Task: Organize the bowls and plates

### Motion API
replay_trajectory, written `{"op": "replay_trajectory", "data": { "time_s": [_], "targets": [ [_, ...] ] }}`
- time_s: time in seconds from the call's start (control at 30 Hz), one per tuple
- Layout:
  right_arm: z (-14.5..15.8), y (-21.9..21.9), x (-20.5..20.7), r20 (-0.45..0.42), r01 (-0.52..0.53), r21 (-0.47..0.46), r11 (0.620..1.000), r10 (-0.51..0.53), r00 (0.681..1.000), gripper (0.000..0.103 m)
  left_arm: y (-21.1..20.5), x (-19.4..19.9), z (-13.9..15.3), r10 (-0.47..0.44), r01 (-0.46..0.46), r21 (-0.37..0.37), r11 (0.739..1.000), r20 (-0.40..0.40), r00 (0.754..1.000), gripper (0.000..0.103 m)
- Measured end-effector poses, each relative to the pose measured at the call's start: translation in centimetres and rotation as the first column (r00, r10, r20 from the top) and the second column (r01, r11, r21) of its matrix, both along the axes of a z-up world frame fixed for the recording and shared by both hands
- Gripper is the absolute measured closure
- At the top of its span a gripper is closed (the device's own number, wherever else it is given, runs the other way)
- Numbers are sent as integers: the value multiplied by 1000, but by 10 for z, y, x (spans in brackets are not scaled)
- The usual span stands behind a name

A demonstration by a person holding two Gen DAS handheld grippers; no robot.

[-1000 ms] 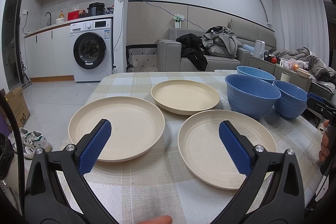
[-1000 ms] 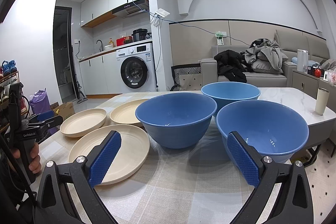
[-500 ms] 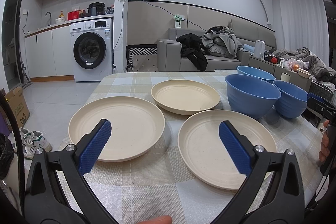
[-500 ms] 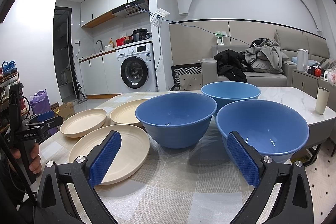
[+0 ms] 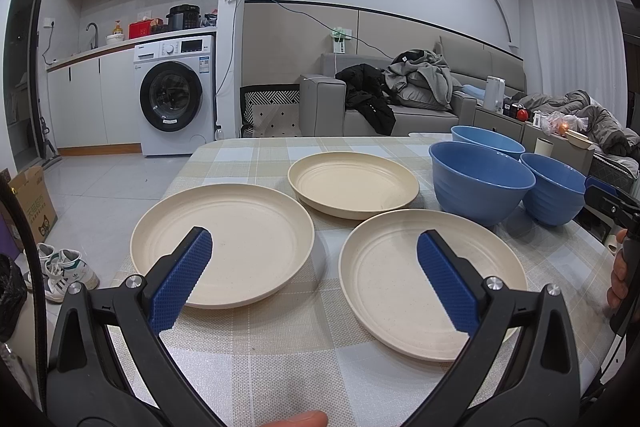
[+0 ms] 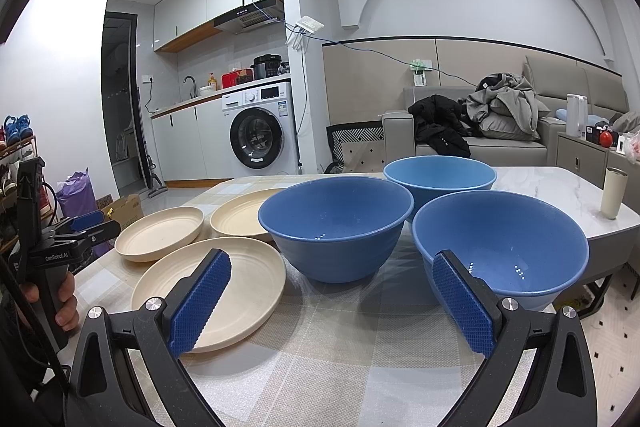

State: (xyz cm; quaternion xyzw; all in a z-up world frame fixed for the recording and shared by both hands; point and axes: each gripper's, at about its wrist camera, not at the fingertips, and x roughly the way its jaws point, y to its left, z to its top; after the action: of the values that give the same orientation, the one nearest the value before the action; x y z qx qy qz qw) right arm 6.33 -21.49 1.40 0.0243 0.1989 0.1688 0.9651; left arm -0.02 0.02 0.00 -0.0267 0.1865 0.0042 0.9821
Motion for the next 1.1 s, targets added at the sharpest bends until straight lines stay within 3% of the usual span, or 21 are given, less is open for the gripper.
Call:
{"op": "replay_trajectory", "data": {
  "time_s": [1.1],
  "targets": [
    [-4,0,7,-31,12,22,1000,-11,999,0,0,0,0,4,-4,0,1000,-4,1000,1]
  ]
}}
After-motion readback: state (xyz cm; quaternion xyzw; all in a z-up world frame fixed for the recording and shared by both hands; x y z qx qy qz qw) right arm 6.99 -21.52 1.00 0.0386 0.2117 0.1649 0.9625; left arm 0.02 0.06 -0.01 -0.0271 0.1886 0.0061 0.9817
